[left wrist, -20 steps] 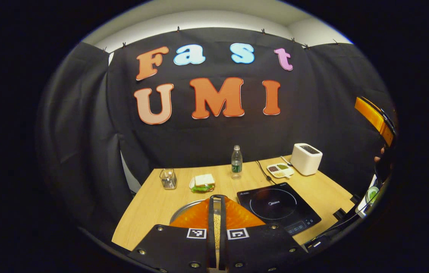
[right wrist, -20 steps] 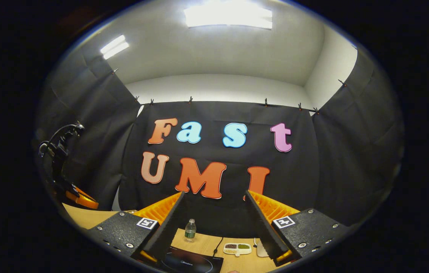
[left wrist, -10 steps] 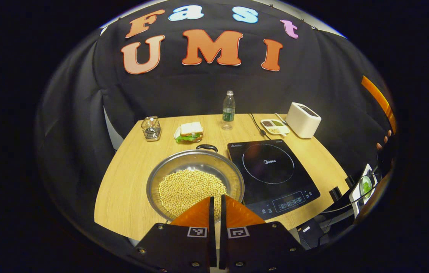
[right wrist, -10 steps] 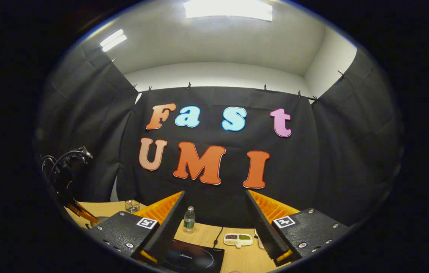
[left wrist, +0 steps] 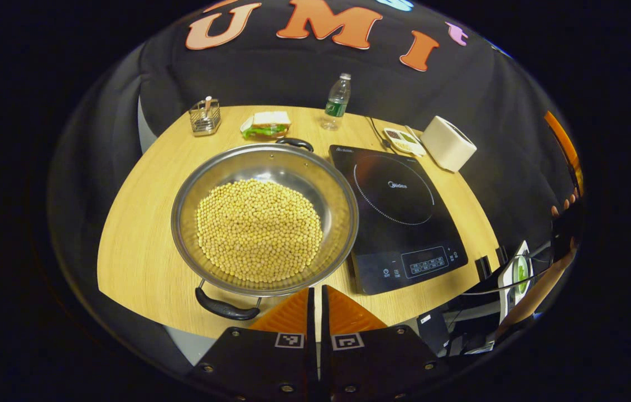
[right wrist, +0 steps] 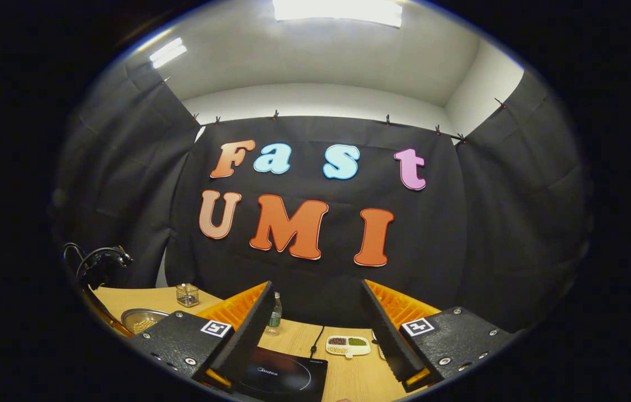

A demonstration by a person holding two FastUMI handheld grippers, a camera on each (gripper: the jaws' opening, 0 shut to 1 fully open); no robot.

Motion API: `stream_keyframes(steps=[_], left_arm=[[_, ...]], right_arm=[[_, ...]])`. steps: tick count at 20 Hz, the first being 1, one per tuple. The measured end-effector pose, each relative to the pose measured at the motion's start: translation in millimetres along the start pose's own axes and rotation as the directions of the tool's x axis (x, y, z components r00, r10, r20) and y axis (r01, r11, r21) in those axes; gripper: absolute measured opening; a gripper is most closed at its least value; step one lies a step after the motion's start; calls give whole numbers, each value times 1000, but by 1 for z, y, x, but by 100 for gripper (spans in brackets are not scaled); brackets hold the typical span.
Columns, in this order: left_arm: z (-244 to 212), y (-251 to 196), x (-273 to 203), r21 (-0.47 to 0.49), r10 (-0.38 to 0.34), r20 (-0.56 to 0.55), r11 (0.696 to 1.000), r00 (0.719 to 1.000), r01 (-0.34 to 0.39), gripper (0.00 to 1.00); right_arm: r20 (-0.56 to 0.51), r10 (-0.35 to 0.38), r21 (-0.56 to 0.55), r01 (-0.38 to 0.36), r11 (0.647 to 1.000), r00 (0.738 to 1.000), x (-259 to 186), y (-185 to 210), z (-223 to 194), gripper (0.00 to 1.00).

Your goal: First push the handle of the pot to place it horizontally, then grasp the pot with both hands and set it on the induction cooktop.

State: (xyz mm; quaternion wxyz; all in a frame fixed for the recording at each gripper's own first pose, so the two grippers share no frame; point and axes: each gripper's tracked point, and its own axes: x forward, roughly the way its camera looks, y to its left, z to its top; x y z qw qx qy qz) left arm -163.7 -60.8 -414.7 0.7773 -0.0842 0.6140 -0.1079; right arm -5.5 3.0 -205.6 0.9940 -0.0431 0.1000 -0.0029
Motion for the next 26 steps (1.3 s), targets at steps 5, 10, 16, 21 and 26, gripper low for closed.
stream_keyframes(steps=[5,10,16,21,26], left_arm=[[-28,17,21,-38,10,-83,999,997,-13,3],[-36,42,38,-96,40,-119,994,992,-52,4],[-35,51,43,-104,59,-142,992,988,-74,1],[-34,70,43,-105,85,-148,989,985,-102,1],[-33,95,40,-60,139,-153,987,978,-150,2]], right_arm=[[-43,-9,19,10,1000,999,5,1,-21,95],[-80,-9,31,11,999,997,7,5,-37,95],[-102,-1,37,5,999,995,10,12,-50,95],[-120,2,47,3,999,993,15,13,-61,95],[-131,6,56,2,998,991,22,15,-66,95]])
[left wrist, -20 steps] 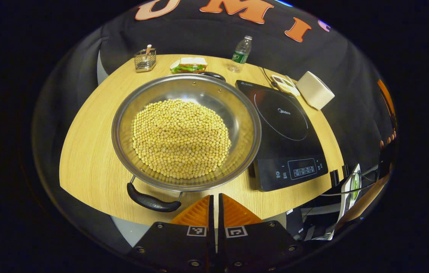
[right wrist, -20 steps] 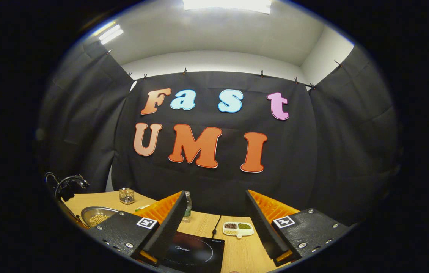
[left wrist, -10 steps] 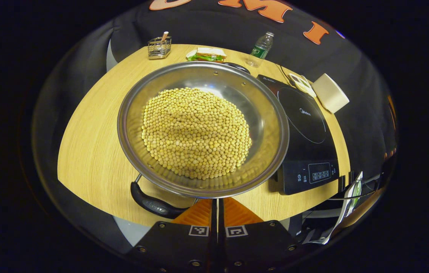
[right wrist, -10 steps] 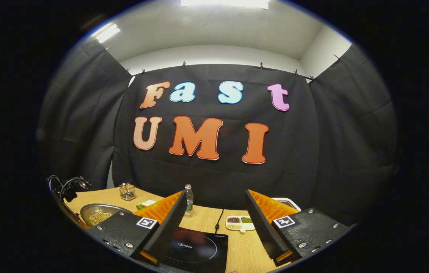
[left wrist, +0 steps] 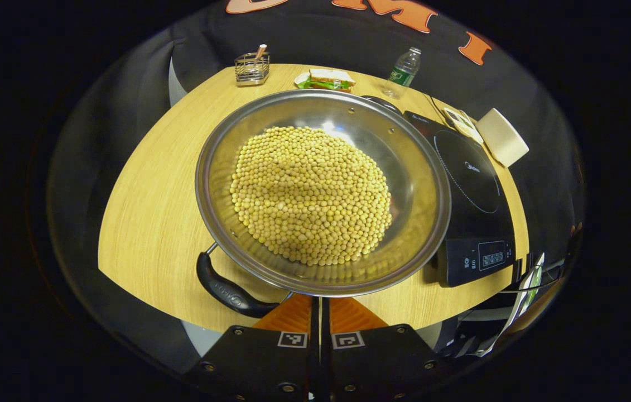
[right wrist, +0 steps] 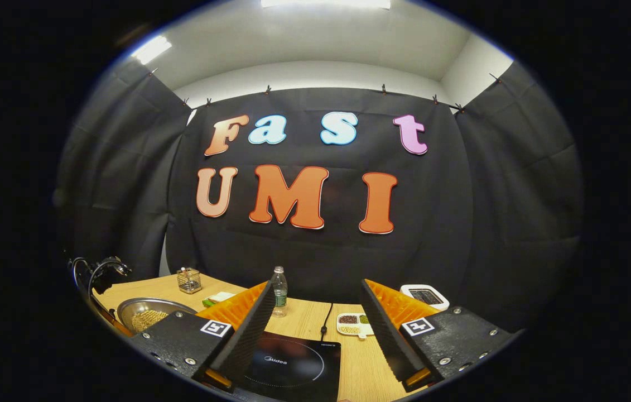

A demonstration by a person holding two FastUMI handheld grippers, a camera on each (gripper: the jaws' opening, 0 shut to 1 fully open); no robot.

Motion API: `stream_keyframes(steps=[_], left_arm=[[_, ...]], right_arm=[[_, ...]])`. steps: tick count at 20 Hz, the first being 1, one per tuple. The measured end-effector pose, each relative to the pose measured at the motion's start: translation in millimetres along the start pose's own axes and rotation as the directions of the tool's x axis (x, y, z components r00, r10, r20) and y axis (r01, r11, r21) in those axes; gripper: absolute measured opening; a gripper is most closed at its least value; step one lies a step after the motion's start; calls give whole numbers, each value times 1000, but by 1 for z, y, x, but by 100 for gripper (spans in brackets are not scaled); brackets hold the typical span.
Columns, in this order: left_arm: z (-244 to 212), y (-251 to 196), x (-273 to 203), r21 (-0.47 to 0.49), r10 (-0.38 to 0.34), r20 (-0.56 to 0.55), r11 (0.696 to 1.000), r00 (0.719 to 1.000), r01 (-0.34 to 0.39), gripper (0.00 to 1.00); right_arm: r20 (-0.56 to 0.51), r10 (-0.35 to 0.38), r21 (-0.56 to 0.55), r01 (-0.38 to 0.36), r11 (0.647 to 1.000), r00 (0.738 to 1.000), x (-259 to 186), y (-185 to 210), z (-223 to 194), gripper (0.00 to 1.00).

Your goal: First push the handle of the pot to place it horizontally, then grasp the pot with both hands and set it on the induction cooktop.

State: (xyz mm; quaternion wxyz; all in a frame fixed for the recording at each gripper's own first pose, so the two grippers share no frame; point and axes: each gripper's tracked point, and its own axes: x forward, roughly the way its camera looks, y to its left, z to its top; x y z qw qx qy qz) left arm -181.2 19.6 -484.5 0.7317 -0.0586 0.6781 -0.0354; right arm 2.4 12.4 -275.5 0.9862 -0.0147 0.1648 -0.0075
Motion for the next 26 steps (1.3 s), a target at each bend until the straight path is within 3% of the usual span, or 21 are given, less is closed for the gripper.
stream_keyframes(steps=[7,19,26], left_arm=[[6,27,4,67,75,5,995,997,-75,2],[38,73,13,168,226,54,958,973,-232,1],[55,115,13,145,313,93,935,945,-324,1]], right_arm=[[-42,11,3,-11,1000,999,6,6,-17,95],[-123,85,-19,-88,996,989,17,41,-42,95],[-172,151,1,-153,988,973,21,71,-58,95]])
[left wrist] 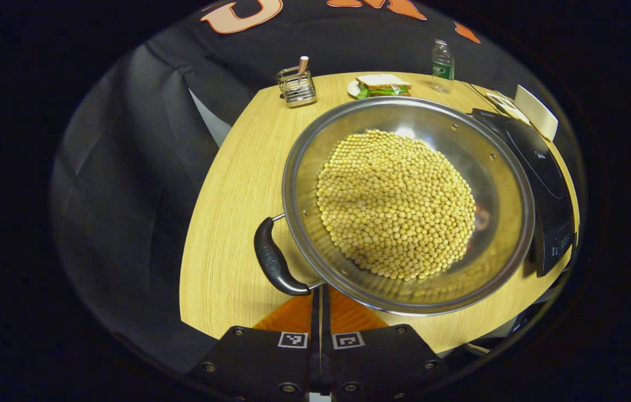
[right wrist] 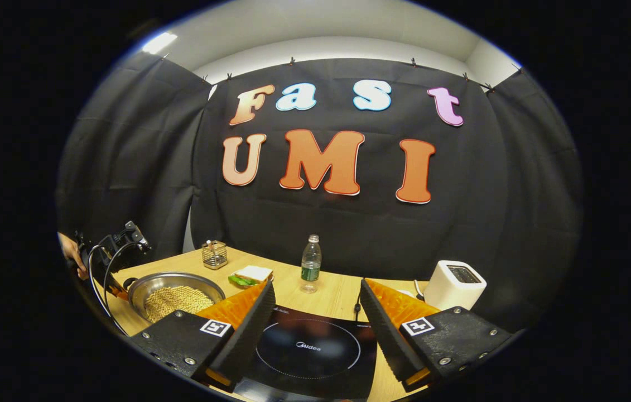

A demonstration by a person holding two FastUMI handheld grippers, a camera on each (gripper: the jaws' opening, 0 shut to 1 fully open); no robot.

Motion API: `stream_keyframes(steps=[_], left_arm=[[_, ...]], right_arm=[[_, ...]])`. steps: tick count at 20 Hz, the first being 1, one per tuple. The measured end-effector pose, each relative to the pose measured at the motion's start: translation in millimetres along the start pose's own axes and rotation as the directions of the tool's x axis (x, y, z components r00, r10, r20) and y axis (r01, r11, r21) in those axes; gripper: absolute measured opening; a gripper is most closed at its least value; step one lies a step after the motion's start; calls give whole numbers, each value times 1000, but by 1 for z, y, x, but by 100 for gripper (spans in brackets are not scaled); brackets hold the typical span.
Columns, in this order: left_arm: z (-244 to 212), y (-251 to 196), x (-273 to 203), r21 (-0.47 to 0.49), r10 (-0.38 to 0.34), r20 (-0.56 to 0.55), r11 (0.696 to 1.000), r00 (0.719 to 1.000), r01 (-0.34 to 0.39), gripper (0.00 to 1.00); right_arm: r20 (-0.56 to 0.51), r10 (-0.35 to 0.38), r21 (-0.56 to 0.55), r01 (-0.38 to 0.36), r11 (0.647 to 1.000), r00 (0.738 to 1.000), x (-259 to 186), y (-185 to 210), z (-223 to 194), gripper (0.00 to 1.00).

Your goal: First push the handle of the pot to place it horizontally, then grasp the pot with both hands and set it on the induction cooktop.

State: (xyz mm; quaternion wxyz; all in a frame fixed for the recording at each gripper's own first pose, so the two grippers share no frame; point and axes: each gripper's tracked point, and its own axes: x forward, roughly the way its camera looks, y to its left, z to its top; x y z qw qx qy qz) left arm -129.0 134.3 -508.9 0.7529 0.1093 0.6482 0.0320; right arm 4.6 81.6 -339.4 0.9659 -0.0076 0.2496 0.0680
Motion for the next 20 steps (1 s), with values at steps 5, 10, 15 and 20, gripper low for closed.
stream_keyframes(steps=[5,10,15,20], left_arm=[[22,20,17,41,61,69,997,996,-63,1],[35,35,27,70,77,131,994,988,-87,1],[49,49,36,83,106,176,989,979,-122,2],[67,62,48,89,141,230,982,963,-165,2]], right_arm=[[-46,45,18,-45,999,998,13,21,-13,96],[-84,81,27,-79,996,993,23,39,-26,96],[-128,115,41,-110,993,985,32,59,-40,96],[-177,146,51,-139,989,973,39,83,-56,96]])
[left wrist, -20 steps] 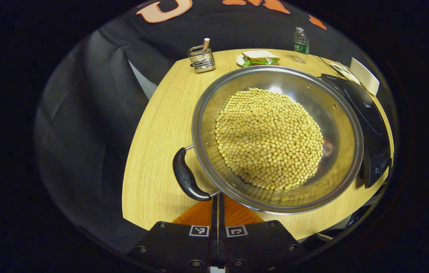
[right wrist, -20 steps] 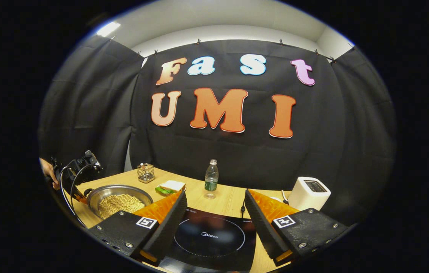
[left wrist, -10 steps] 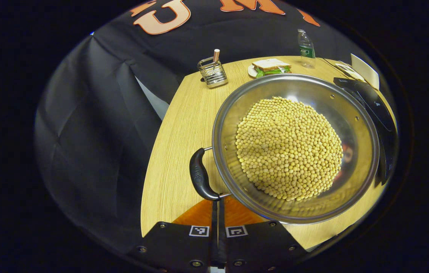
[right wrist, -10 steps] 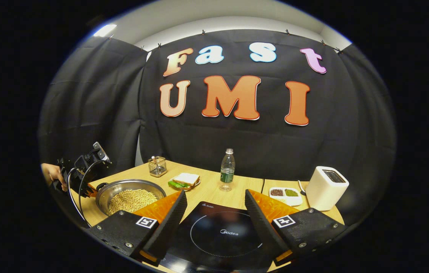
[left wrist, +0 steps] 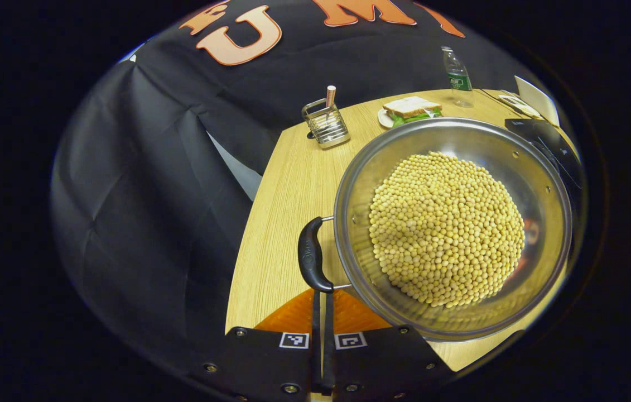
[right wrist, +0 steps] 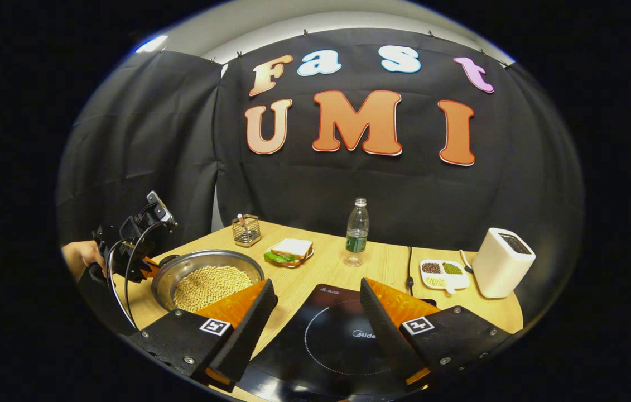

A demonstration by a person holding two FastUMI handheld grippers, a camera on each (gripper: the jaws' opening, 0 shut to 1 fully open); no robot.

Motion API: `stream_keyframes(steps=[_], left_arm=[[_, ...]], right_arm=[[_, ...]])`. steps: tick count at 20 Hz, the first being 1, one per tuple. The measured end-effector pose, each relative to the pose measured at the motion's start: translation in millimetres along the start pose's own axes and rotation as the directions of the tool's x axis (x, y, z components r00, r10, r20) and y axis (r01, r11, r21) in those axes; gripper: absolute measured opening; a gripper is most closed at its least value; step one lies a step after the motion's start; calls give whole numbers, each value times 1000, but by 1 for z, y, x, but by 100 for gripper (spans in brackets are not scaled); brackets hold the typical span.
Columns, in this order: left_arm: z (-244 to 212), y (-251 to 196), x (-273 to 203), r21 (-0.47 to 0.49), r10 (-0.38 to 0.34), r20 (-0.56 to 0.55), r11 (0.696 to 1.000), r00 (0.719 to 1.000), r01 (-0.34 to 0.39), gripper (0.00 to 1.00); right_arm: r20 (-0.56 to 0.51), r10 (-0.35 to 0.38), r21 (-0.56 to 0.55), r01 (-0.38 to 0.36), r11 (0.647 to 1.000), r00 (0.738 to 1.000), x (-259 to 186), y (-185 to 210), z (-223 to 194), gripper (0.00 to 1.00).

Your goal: First push the handle of the pot to place it horizontally, then grasp the pot with both hands and set it on the induction cooktop.

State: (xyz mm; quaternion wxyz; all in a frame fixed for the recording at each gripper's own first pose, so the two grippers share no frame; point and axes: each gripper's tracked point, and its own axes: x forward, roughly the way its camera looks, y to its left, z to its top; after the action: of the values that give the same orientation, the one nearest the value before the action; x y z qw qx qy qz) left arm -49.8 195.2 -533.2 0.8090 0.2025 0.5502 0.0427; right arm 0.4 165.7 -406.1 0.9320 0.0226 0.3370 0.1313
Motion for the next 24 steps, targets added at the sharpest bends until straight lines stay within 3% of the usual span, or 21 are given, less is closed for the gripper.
stream_keyframes(steps=[11,13,18,19,20,22,24], left_arm=[[17,20,11,-11,19,104,1000,994,-18,2],[17,26,1,-29,1,125,1000,992,3,7],[22,43,-21,-126,-28,173,991,985,50,66],[28,42,-27,-158,-53,193,984,980,84,70],[36,38,-33,-192,-82,215,974,973,124,83],[53,30,-40,-249,-144,263,945,954,211,91],[61,25,-39,-274,-178,277,927,944,255,90]], right_arm=[[-184,95,111,-76,991,978,39,61,-49,96],[-216,119,146,-88,985,969,44,71,-55,96],[-281,160,227,-96,969,946,61,96,-65,95],[-287,158,229,-92,969,945,66,97,-66,94],[-296,152,231,-83,969,943,69,100,-69,94],[-316,135,232,-61,971,939,78,103,-76,95],[-344,111,225,-33,974,932,87,105,-83,95]])
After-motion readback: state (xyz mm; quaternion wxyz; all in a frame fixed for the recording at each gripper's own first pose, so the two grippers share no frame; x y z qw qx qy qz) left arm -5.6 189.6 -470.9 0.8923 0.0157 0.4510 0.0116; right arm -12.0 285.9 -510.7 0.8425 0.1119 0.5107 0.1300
